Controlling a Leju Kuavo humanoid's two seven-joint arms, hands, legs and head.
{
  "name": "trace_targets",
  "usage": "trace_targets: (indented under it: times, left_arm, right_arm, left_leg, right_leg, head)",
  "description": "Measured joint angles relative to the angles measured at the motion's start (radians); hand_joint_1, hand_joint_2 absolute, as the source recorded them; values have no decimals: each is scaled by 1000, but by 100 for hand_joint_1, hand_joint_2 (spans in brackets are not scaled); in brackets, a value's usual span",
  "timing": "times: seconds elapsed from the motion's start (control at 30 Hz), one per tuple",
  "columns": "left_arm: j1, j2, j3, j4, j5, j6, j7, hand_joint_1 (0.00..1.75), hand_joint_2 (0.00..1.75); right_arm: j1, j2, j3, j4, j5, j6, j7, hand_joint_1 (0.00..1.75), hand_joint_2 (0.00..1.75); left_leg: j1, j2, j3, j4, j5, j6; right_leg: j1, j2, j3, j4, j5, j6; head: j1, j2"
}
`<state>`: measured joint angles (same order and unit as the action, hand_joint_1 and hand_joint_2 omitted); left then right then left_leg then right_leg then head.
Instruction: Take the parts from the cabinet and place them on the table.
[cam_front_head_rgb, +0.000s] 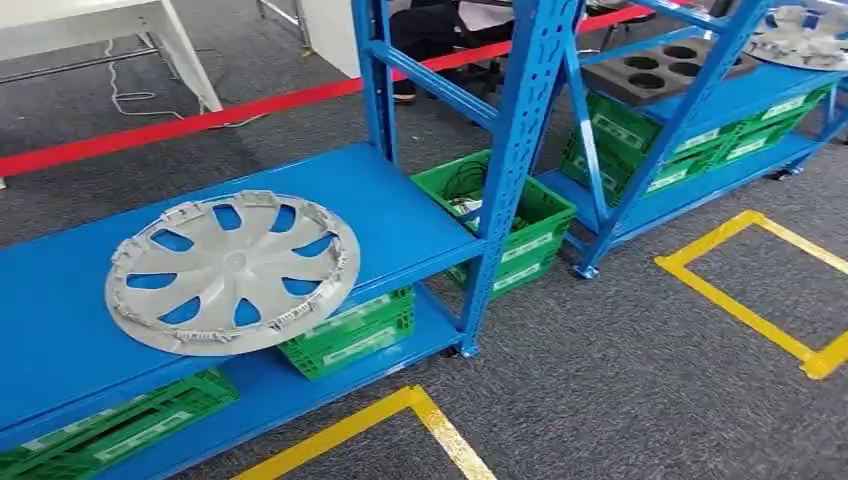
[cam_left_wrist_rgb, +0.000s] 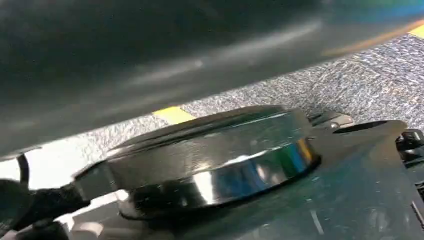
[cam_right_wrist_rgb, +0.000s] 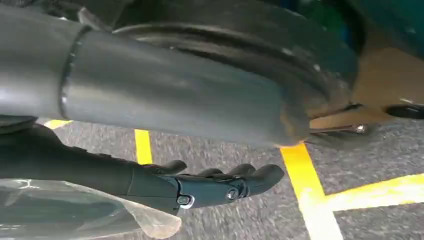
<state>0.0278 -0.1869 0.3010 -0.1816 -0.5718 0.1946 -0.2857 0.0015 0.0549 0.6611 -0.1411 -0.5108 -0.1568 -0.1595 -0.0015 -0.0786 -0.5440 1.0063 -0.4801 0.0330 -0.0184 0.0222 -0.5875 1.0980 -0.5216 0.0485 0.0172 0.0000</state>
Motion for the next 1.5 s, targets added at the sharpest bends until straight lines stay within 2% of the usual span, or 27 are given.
trace_targets:
  times: [0.03, 0.07, 0.17, 0.2, 0.27, 0.33, 0.4, 0.43, 0.5, 0.53, 0.57, 0.7, 0.73, 0.77, 0.8, 0.87, 0.9, 0.97, 1.03, 1.07, 1.2, 1.23, 1.27, 1.37, 1.4, 1.43, 1.5]
  left_arm:
    - [1, -1, 0, 0, 0, 0, 0, 0, 0]
    - [-3, -1, 0, 0, 0, 0, 0, 0, 0]
    - [2, -3, 0, 0, 1, 0, -1, 0, 0]
    - [2, -1, 0, 0, 4, 0, -2, 0, 0]
    - [1, -3, 0, 0, 5, 2, -7, 0, 0]
    - [-1, -3, 0, 0, 5, 3, -14, 0, 0]
    - [2, -4, 0, 0, 6, 3, -18, 0, 0]
    - [4, -3, 0, 0, 6, 3, -18, 0, 0]
    - [5, -3, 0, 0, 6, 3, -18, 0, 0]
    - [4, -3, 0, 0, 6, 3, -18, 0, 0]
    - [2, -3, 0, 0, 6, 3, -18, 0, 0]
    - [9, -4, 0, 1, 6, 3, -20, 0, 0]
    - [11, -5, 1, 1, 6, 3, -20, 0, 0]
    - [8, -5, 1, 1, 6, 3, -20, 0, 0]
    - [6, -6, 2, 1, 6, 2, -19, 0, 0]
    - [4, -6, 2, 1, 6, 0, -20, 0, 0]
    - [5, -6, 2, 1, 6, 0, -20, 0, 0]
    - [5, -6, 3, 1, 6, -2, -20, 0, 0]
    - [5, -7, 3, 1, 6, -2, -22, 0, 0]
    - [5, -7, 4, 1, 6, -2, -22, 0, 0]
    - [5, -6, 6, 2, 7, -2, -16, 0, 0]
    - [5, -6, 6, 2, 8, 0, -10, 0, 0]
    - [3, -6, 7, 2, 8, 3, -5, 0, 0]
    - [0, -6, 7, 2, -2, 37, -1, 0, 0]
    - [2, -6, 7, 2, -8, 71, -9, 0, 0]
    - [5, -6, 7, 1, -12, 113, -21, 0, 0]
    - [13, -9, 8, -8, -13, 229, -64, 0, 0]
  right_arm:
    - [1, 0, 0, 0, 0, 0, 0, 0, 0]
    - [2, 0, 0, 0, 0, 0, 0, 0, 0]
    - [0, -1, 0, 1, 0, 4, 0, 0, 0]
    - [0, 0, 0, 0, -1, 6, -2, 0, 0]
    - [0, -2, 0, 1, -1, 11, -7, 0, 0]
    - [4, -2, 0, 1, -1, 15, -11, 0, 0]
    - [4, -2, 0, 1, -1, 16, -13, 0, 0]
    - [3, -2, 0, 1, -1, 16, -14, 0, 0]
    - [1, -2, 0, 1, -1, 16, -14, 0, 0]
    - [0, -2, 0, 1, -1, 17, -15, 0, 0]
    - [1, -2, 0, 1, -1, 17, -17, 0, 0]
    - [-6, -2, 0, 0, -1, 18, -19, 0, 0]
    - [-8, -2, 0, 0, -2, 18, -20, 0, 0]
    - [-8, -2, 0, 0, -2, 18, -22, 0, 0]
    - [-7, -2, 0, 0, -3, 18, -22, 0, 0]
    - [-3, -2, 0, 0, -7, 17, -22, 0, 0]
    - [-1, -2, 0, 0, -8, 17, -22, 0, 0]
    - [2, -2, 0, 0, -10, 18, -21, 0, 0]
    - [-1, -2, 0, 0, -11, 17, -21, 0, 0]
    - [-1, -2, 0, 1, -11, 17, -21, 0, 0]
    - [-2, -2, 0, 1, -14, 17, -19, 0, 0]
    - [-2, -2, -1, 1, -17, 13, -17, 0, 0]
    - [-1, -2, -1, 1, -20, 11, -13, 0, 0]
    - [0, -2, -1, 1, -26, -7, -3, 0, 0]
    - [0, -2, -1, 1, -28, -20, -1, 0, 0]
    - [0, -2, -1, 1, -32, -33, -2, 0, 0]
    - [-1, 2, -2, 1, -47, -65, -20, 0, 0]
  left_leg:
    - [1, -10, -2, 4, -3, -6]
    - [-4, -23, -11, 16, -7, -14]
    - [5, -54, -20, 6, 4, -32]
    - [4, -60, -21, 10, 0, -38]
    - [0, 32, -53, 83, -51, -47]
    - [3, 59, -129, 242, -128, -53]
    - [7, 64, -170, 327, -145, -57]
    - [8, 66, -152, 295, -115, -56]
    - [8, 85, -66, 129, -26, -50]
    - [4, 127, -21, 45, 6, -42]
    - [-9, 160, -8, 15, -13, -40]
    - [-7, 116, -11, 4, -6, -16]
    - [1, 107, -2, -4, 1, -10]
    - [3, 98, -2, -5, 3, -5]
    - [3, 86, -5, -5, 3, -3]
    - [2, 61, -5, -4, 2, 0]
    - [1, 47, -4, -4, 2, 0]
    - [1, 25, 0, -3, 0, 0]
    - [2, 5, 7, -1, -7, -7]
    - [-2, 1, 6, 2, -10, -12]
    - [2, -12, -2, 3, -9, -33]
    - [4, 1, -2, 12, -19, -39]
    - [0, 37, -14, 43, -40, -46]
    - [5, 61, -123, 269, -148, -57]
    - [6, 61, -150, 319, -157, -59]
    - [7, 61, -149, 313, -136, -59]
    - [7, 62, -85, 177, -46, -54]
  right_leg:
    - [-8, 57, 25, -66, 15, 1]
    - [-11, 86, 36, -85, 3, -2]
    - [-2, 54, 41, -76, 6, -20]
    - [-11, 36, 44, -84, 11, -28]
    - [-9, 6, 47, -87, 8, -42]
    - [-5, -29, 48, -87, 4, -47]
    - [-3, -62, 49, -87, 1, -47]
    - [-3, -77, 52, -87, -1, -47]
    - [-3, -102, 62, -87, -7, -43]
    - [-1, -112, 67, -87, -10, -39]
    - [6, -123, 66, -84, -16, -31]
    - [6, -160, 90, -97, -20, -8]
    - [1, -129, 83, -89, -32, -1]
    - [1, -76, 66, -54, -58, 1]
    - [0, -44, 29, 20, -96, 3]
    - [0, -26, -58, 187, -157, 6]
    - [0, -24, -82, 220, -155, 6]
    - [0, -23, -62, 143, -77, 4]
    - [-2, -4, 14, -44, 28, -1]
    - [-1, 22, 28, -71, 9, -5]
    - [2, 15, 38, -81, 13, -27]
    - [-5, 5, 42, -88, 17, -34]
    - [-4, 2, 44, -89, 15, -40]
    - [-1, -23, 47, -89, 9, -49]
    - [-1, -29, 48, -89, 8, -49]
    - [-1, -33, 51, -89, 7, -49]
    - [-1, -36, 59, -89, 3, -47]
  head:
    - [1, 0]
    - [2, 0]
    - [2, 0]
    - [3, 0]
    - [-13, 0]
    - [-16, 0]
    - [-15, 0]
    - [-16, 0]
    - [-16, 0]
    - [-16, 0]
    - [-17, 0]
    - [-17, 0]
    - [-15, 0]
    - [-10, 0]
    - [-2, 0]
    - [1, 0]
    - [3, 0]
    - [3, 0]
    - [5, 0]
    - [5, 0]
    - [3, 0]
    - [4, 0]
    - [-3, 0]
    - [-9, 0]
    - [-10, 0]
    - [-9, 0]
    - [-10, 0]
